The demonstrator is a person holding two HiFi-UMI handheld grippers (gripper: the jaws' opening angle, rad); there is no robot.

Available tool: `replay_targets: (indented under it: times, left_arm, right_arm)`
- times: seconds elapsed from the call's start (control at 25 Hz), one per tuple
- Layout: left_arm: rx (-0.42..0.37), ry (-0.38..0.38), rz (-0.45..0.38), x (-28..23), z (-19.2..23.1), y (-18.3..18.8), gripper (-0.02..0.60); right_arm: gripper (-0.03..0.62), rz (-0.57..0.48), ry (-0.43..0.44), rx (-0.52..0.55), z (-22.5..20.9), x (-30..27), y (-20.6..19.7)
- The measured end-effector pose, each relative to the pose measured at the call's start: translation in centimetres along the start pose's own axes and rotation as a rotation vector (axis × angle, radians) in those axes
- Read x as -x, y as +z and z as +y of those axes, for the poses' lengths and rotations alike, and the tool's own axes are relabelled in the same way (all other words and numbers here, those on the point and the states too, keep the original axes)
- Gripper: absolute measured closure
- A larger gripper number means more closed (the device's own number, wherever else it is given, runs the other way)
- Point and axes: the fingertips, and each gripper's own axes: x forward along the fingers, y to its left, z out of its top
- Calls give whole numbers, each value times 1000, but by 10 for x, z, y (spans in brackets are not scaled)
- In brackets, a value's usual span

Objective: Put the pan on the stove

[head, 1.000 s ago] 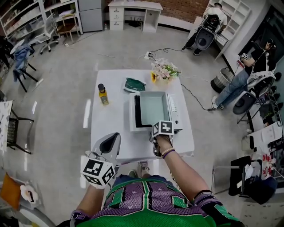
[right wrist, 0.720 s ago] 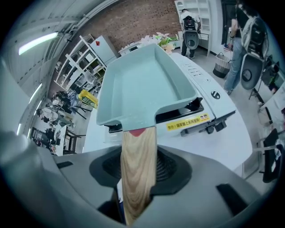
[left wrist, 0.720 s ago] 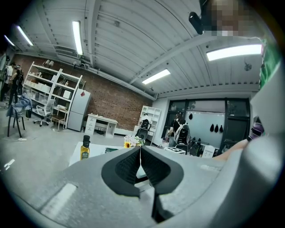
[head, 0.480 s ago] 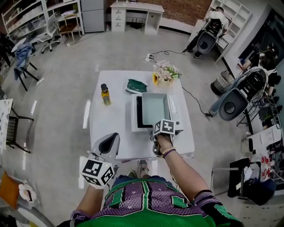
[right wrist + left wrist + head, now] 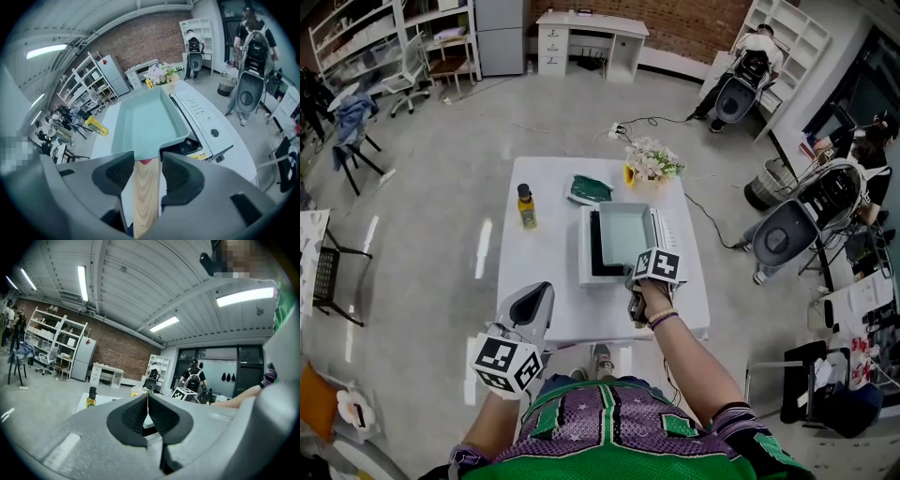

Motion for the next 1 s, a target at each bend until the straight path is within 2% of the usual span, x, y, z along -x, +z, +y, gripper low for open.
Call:
replay_targets:
  times: [0.44,0.72,1.0]
  left_arm:
    - [-15,-9,6,10,-8,2,563]
    - [-6,-23,44,14,-13,-11,563]
    - [-14,13,51,11,-17,-11,563]
  right_arm:
    - [407,-154,39,20,-12,22,18]
    - [410,-242,85,42,-26,47,8]
    - [414,-297,196,76,-42,60,0]
